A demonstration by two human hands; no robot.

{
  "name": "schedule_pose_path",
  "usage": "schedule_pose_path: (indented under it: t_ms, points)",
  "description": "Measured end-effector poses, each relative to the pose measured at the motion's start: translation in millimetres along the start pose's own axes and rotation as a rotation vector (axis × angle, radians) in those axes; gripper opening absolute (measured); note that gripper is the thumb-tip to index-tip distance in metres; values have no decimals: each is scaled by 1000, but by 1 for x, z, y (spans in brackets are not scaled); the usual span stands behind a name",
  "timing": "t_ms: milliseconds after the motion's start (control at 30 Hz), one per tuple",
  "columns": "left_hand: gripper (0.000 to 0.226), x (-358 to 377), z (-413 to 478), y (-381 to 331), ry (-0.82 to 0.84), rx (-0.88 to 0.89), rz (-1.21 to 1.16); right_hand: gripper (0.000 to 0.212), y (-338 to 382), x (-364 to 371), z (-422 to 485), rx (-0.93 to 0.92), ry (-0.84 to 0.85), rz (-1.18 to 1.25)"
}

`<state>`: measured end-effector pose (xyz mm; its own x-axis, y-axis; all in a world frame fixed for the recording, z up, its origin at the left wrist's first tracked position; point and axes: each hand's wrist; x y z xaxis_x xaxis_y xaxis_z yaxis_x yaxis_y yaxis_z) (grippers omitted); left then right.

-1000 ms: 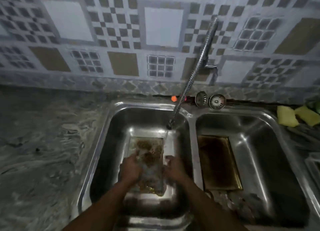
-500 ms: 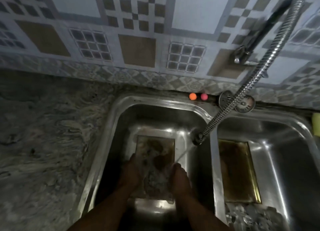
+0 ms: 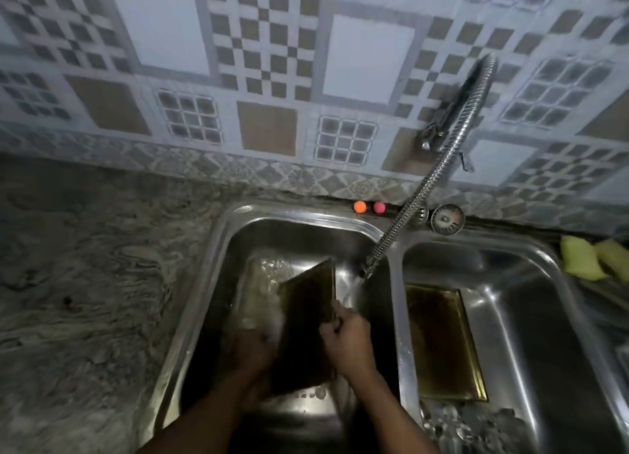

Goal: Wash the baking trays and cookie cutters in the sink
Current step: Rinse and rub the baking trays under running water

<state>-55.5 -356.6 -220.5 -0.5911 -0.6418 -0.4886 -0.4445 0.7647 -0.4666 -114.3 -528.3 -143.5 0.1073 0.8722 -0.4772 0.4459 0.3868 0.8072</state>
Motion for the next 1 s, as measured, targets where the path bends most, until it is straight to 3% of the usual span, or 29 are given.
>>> schedule_pose_path:
  t_ms: [100,233,333,400,500,533,633,767,800,833,933,1000]
  points:
    - [39,-5,-13,-11,110,113,-163,6,14,-18,3,8,-29,-3]
    - [54,-19,-37,-22,220,182,-551,23,21,-51,3,92,29,123]
    - [57,-30,-42,-29,463,152,-742,20,26,-64,-2,240,114,268]
    - [46,-36,-41,-36,464,109,-751,16,24,-62,-1,228,136,42]
    - [46,-32,-34,-52,284,185,-669,35,19,-50,1,0,134,-792]
    - [48,-29,-35,-59,271,226,-663,38,21,-46,2,-74,171,-910]
    - [47,-24,-37,-72,275,309,-669,35,26,-38,11,-107,273,-814]
    - [43,-29,-54,-89,316,460,-515,59,31,-32,34,109,-17,-550]
    - [44,-30,-57,-93,299,492,-488,63,33,-29,40,131,-19,-551]
    - [45,-30,-59,-96,283,510,-480,63,35,-24,44,64,41,-630]
    - [47,-32,-57,-95,255,501,-567,52,31,-13,48,-374,359,-691]
    - [48,-36,-55,-87,197,498,-581,51,19,-18,47,-432,468,-682]
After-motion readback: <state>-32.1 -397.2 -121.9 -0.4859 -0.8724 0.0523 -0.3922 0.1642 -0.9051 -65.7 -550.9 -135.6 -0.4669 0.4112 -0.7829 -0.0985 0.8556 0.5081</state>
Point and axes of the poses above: each hand's wrist, its own z-axis towards the middle knuckle, its own x-axis out of the palm, y = z × x, and after that the axes turned 8 degrees about y, right-handed
